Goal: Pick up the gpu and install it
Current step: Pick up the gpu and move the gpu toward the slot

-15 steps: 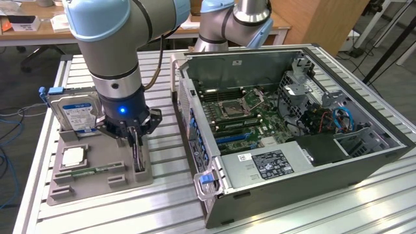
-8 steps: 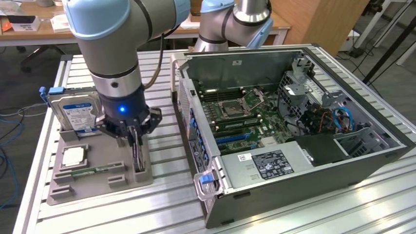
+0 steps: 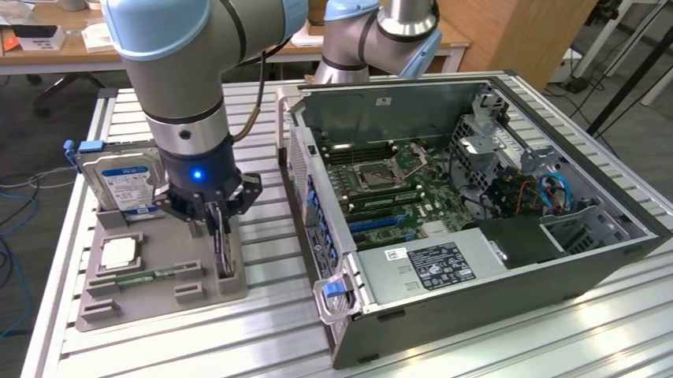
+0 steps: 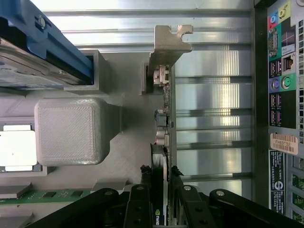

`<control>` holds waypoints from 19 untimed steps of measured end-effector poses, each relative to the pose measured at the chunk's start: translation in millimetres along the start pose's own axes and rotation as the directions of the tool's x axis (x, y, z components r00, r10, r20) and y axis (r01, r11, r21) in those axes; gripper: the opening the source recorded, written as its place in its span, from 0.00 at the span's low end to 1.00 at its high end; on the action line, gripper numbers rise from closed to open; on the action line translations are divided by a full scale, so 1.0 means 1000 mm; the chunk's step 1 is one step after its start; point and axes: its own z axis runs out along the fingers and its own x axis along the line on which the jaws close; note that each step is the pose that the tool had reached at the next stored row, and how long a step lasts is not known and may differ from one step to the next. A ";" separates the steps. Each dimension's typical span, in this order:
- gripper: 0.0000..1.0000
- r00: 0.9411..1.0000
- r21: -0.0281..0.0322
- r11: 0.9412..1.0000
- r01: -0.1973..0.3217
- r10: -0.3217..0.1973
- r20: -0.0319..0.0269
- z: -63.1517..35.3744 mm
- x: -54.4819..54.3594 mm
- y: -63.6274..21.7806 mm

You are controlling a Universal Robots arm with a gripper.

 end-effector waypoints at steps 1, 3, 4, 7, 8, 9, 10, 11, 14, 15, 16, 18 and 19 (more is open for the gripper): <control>0.26 1.000 0.000 1.000 0.000 0.000 0.000 -0.0001 0.000 0.0000; 0.26 1.000 0.000 1.000 0.000 0.000 0.000 -0.0001 0.000 0.0000; 0.26 1.000 0.000 1.000 0.000 0.000 0.000 -0.0001 0.000 0.0000; 0.26 1.000 0.000 1.000 0.000 0.000 0.000 -0.0001 0.000 0.0000; 0.26 1.000 0.000 1.000 0.000 0.000 0.000 -0.0001 0.000 0.0000; 0.26 1.000 0.000 1.000 0.000 0.000 0.000 -0.0001 0.000 0.0000; 0.26 1.000 0.000 1.000 0.000 0.000 0.000 -0.0001 0.000 0.0000; 0.26 1.000 0.000 1.000 0.000 0.000 0.000 -0.0001 0.000 0.0000; 0.26 1.000 0.000 1.000 0.000 0.000 0.000 -0.0001 0.000 0.0000; 0.26 1.000 0.000 1.000 0.000 0.000 0.000 -0.0001 0.000 0.0000; 0.26 1.000 0.000 1.000 0.000 0.000 0.000 -0.0001 0.000 0.0000; 0.26 1.000 0.000 1.000 0.000 0.000 0.000 -0.0001 0.000 0.0000; 0.26 1.000 0.000 1.000 0.000 0.000 0.000 -0.0001 0.000 0.0000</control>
